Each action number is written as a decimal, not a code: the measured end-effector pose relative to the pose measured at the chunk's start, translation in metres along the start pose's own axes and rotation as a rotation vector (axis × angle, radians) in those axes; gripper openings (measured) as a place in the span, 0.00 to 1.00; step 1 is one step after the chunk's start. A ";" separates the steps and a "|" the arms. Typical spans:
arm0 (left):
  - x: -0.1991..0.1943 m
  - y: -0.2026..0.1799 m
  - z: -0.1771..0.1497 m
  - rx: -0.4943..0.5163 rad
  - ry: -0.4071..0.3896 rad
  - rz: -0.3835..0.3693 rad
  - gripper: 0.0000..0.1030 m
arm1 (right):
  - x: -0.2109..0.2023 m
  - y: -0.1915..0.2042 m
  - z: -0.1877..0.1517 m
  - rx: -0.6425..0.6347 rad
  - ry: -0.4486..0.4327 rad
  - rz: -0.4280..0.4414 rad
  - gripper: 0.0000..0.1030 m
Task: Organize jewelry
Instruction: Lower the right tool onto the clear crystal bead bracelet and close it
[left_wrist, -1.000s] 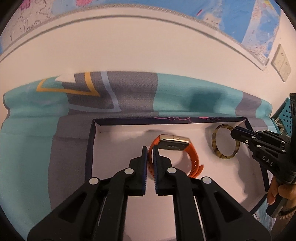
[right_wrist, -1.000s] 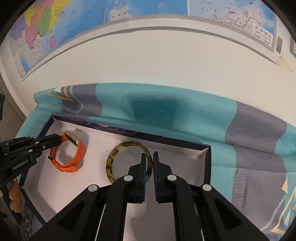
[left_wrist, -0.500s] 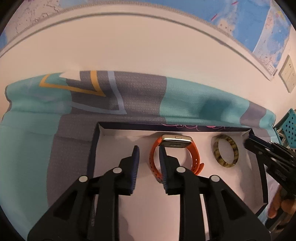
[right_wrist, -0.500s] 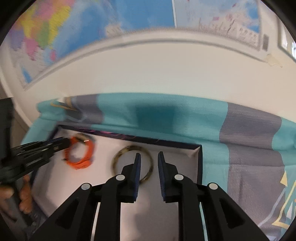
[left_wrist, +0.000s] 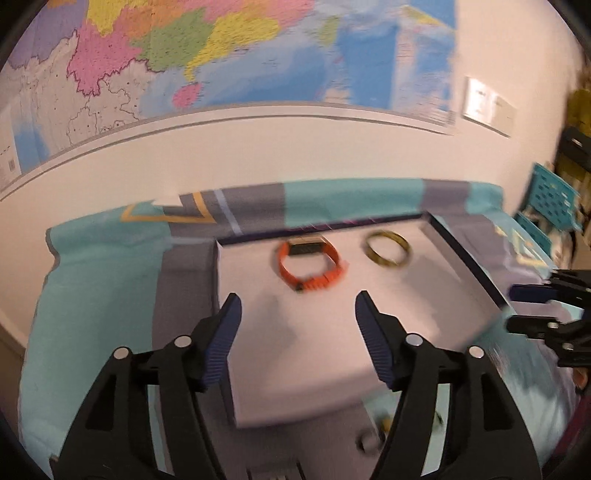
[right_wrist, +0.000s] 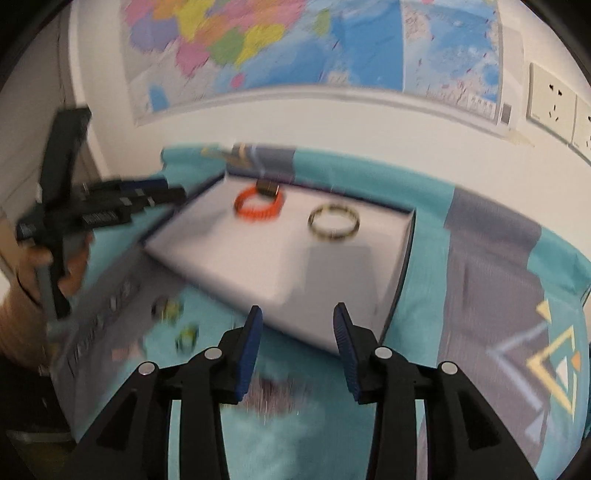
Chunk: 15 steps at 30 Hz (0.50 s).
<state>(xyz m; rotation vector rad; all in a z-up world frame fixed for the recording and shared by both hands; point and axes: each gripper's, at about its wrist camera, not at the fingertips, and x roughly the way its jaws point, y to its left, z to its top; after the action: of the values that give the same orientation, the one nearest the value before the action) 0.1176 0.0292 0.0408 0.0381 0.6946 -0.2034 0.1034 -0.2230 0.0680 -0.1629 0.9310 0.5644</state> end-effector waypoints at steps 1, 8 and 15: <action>-0.005 -0.001 -0.007 0.002 0.000 -0.009 0.62 | 0.001 0.003 -0.009 -0.011 0.018 -0.005 0.37; -0.022 -0.007 -0.050 -0.027 0.024 -0.068 0.63 | 0.009 0.011 -0.038 0.005 0.053 0.009 0.52; -0.029 -0.013 -0.073 -0.037 0.044 -0.086 0.63 | 0.025 0.015 -0.042 0.031 0.067 0.026 0.52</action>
<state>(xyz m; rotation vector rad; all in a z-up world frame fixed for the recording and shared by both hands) 0.0470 0.0293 0.0038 -0.0231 0.7439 -0.2729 0.0773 -0.2164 0.0245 -0.1428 1.0078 0.5714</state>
